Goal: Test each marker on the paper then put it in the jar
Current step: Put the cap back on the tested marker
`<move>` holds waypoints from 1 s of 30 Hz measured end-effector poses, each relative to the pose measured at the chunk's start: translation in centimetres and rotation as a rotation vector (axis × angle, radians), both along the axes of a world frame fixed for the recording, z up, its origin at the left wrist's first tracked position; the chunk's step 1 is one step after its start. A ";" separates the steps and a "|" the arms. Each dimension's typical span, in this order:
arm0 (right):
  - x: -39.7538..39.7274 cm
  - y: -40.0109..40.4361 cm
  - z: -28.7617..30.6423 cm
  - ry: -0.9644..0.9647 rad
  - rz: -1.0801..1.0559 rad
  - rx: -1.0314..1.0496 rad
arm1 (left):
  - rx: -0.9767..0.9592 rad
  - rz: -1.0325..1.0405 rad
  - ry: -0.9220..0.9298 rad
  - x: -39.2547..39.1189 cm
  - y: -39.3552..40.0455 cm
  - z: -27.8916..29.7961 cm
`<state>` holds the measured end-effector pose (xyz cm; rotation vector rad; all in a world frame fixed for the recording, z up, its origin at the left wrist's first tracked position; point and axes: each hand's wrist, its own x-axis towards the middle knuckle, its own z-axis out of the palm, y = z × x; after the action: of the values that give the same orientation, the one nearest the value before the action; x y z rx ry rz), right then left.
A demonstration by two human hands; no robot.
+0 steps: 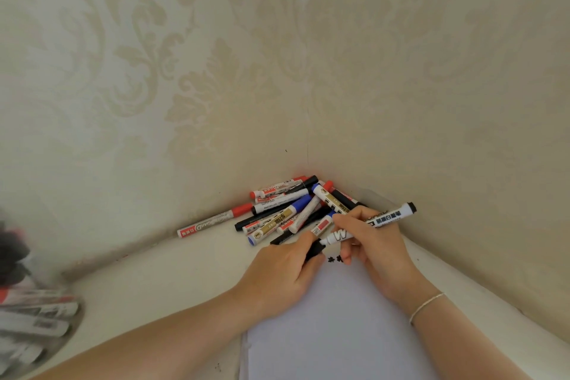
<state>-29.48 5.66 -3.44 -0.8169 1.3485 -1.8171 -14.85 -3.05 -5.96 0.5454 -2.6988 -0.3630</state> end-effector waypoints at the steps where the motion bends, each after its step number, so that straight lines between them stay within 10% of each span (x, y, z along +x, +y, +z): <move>1: -0.2 0.1 0.2 -0.009 0.014 0.007 | -0.009 -0.002 0.019 0.0 0.0 0.0; 11: 0.9 -0.1 3.0 0.026 0.065 0.021 | 0.104 0.019 0.217 0.5 0.4 1.9; 19: 5.8 -2.0 8.6 0.055 0.186 -0.040 | 0.645 0.137 0.645 3.3 -0.1 9.3; 22: 7.3 -2.3 10.0 -0.099 0.103 -0.096 | 0.539 0.361 0.728 5.9 -0.9 10.3; 30: 13.0 -3.2 9.1 0.279 -0.124 -0.011 | 0.327 0.600 0.620 10.6 -0.6 11.8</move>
<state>-16.47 2.44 5.68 -1.0437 1.5968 -1.8569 -4.28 -3.61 5.87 1.0847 -1.7903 -0.6693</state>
